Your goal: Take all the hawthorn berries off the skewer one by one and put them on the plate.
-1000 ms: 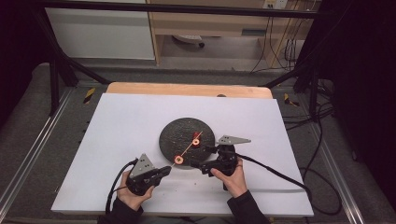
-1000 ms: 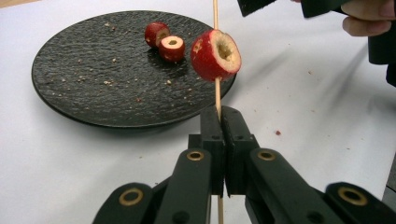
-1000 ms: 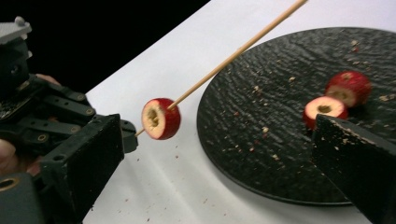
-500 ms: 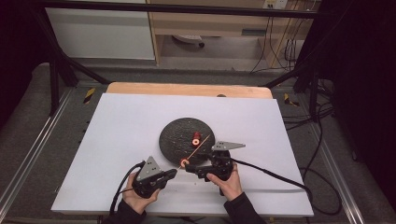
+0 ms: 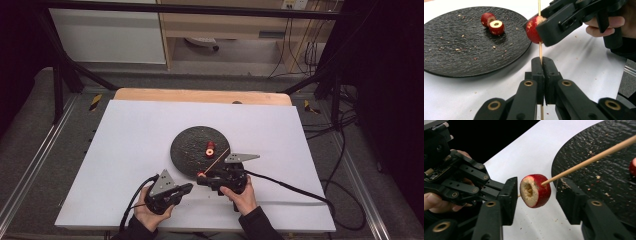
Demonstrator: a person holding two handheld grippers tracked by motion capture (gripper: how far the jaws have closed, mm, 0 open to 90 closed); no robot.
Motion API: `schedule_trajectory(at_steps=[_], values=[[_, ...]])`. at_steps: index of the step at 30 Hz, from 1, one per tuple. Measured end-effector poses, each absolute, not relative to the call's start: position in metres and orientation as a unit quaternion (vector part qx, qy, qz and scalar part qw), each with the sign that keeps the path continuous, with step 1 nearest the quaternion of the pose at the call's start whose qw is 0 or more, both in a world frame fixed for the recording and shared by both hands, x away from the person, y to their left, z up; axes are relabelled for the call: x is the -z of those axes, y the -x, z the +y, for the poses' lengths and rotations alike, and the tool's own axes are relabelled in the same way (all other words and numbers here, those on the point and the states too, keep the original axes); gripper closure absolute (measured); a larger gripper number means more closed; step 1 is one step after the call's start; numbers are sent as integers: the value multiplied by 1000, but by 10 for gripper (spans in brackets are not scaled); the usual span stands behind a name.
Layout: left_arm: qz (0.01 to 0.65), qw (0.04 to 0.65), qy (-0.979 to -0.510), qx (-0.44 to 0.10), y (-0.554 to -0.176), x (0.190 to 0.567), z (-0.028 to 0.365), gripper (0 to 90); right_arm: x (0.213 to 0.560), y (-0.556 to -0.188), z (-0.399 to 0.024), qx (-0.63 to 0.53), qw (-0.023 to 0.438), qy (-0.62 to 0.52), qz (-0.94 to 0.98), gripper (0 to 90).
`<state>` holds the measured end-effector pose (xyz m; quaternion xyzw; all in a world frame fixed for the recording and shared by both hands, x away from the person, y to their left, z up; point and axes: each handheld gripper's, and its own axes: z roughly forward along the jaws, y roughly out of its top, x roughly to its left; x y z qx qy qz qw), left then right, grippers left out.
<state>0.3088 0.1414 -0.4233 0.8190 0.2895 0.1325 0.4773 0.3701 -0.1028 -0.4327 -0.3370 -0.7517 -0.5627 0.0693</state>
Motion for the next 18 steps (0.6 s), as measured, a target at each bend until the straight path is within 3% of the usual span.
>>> schedule_trajectory(at_steps=[6, 18], values=[[287, 477, -820, -132, -308, 424, 141, 883, 432, -370, -103, 562, 78, 333, -753, 639], [286, 478, -820, -130, -307, 423, 142, 883, 428, -372, -110, 567, 68, 335, -749, 647]])
